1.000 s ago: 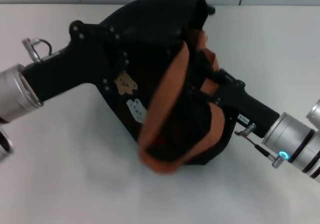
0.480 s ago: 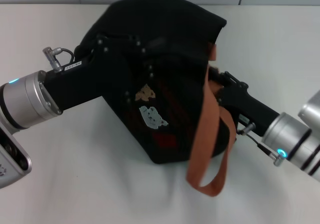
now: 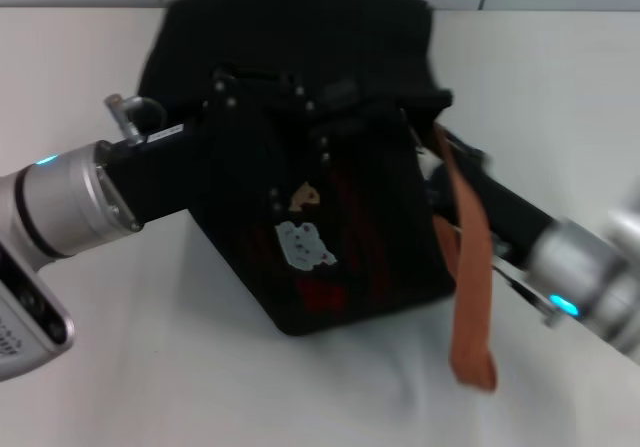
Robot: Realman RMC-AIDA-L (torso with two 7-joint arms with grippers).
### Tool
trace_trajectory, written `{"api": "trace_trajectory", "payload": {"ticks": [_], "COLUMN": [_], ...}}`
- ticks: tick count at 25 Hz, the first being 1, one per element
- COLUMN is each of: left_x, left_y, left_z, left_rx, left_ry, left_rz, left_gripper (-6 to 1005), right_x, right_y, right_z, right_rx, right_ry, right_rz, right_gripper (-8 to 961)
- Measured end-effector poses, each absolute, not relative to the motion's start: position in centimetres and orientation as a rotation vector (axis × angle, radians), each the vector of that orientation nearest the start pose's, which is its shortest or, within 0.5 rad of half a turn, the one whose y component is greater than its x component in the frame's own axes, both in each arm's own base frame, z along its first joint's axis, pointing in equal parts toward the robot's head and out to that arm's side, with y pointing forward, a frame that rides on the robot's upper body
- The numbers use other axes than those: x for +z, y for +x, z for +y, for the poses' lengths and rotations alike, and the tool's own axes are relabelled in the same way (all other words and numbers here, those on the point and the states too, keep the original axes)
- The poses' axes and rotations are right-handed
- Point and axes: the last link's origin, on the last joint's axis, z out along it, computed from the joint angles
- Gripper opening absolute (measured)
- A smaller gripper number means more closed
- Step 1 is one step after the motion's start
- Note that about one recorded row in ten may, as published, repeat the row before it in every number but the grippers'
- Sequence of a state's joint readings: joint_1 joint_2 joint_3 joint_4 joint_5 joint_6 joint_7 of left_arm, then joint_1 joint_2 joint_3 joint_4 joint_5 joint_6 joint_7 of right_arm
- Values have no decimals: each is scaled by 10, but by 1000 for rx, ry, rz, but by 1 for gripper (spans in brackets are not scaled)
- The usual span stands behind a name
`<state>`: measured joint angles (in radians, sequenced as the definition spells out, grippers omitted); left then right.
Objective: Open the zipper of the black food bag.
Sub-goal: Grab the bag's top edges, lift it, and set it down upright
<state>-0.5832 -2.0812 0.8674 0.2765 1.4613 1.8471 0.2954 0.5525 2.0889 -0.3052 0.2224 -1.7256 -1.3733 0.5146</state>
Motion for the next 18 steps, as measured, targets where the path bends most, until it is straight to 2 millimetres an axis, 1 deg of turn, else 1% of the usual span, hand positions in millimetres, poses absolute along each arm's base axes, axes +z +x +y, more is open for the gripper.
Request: {"api": "trace_trajectory", "payload": {"ticks": [1, 4, 5, 6, 7, 8, 10, 11, 13, 14, 15, 16, 18], "left_x": [-20, -21, -23, -23, -23, -24, -27, -27, -28, -29, -30, -30, -32], "left_y": [-202, -202, -202, -202, -202, -202, -202, -202, -202, -202, -202, -202, -202], "left_z": [296, 297, 297, 297, 298, 298, 298, 298, 298, 297, 295, 295, 292], "left_rx": [-946, -935, -929, -929, -925, -919, -912, -912, -914, -913, -915, -915, -919], "left_ry": [-1907, -1911, -1915, -1915, -1915, -1913, -1910, -1910, -1912, -1911, -1907, -1907, -1903], "left_rz": [1139, 1134, 1130, 1130, 1130, 1133, 1135, 1135, 1136, 1139, 1154, 1154, 1164], "left_gripper": [97, 97, 98, 98, 98, 98, 98, 98, 98, 98, 98, 97, 95], "right_x": [-97, -70, -55, -55, -42, -42, -34, -34, -31, -28, -25, -25, -24], "right_y": [252, 278, 290, 290, 297, 297, 299, 299, 297, 295, 289, 289, 282], "right_z": [286, 254, 235, 235, 219, 219, 209, 209, 206, 205, 203, 203, 206], "right_rx": [1098, 1175, 1198, 1198, 1187, 1187, 1155, 1155, 1158, 1153, 1138, 1138, 1142], "right_ry": [-2203, -2062, -1959, -1959, -1867, -1867, -1818, -1818, -1803, -1791, -1758, -1758, -1716], "right_rz": [657, 627, 573, 573, 485, 485, 382, 382, 326, 275, 173, 173, 128], "right_gripper": [838, 831, 829, 826, 823, 820, 815, 812, 806, 804, 801, 798, 793]}}
